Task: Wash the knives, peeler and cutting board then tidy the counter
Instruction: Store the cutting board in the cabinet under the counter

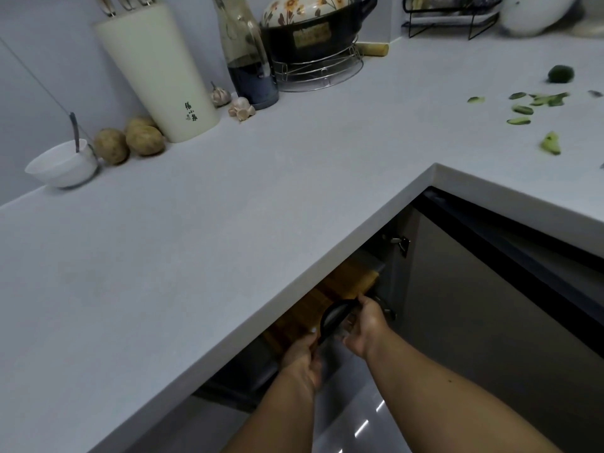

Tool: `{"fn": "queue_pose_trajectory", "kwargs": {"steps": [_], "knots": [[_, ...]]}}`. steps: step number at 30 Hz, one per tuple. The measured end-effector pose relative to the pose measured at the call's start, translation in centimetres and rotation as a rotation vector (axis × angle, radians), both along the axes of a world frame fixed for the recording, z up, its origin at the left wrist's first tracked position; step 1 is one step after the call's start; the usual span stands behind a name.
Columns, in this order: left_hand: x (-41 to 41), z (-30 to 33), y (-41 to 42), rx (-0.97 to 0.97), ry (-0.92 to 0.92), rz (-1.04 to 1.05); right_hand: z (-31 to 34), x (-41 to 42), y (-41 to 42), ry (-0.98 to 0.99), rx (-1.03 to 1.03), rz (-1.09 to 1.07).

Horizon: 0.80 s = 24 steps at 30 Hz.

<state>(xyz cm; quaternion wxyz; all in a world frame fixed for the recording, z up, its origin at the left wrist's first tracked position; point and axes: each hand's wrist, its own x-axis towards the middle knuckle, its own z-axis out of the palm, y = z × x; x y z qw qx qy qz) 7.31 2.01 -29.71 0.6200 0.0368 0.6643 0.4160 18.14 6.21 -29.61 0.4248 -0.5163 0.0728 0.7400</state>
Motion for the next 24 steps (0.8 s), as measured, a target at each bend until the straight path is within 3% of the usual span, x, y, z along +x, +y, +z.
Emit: {"fn": "queue_pose_trajectory", "kwargs": {"steps": [11,16,24], "knots": [[-0.2,0.9,0.5,-0.056,-0.053,-0.111,0.4,-0.1,-1.0,-0.096,0.011,0.072],[0.3,3.3,-1.3,-0.100,-0.096,-0.212,3.9,0.8,-3.0,-0.069,0.050,0.108],[2.3,10.7,-4.3,-0.041,0.096,-0.371,8.8,2.9,-4.8,-0.379,0.084,0.131]]}}
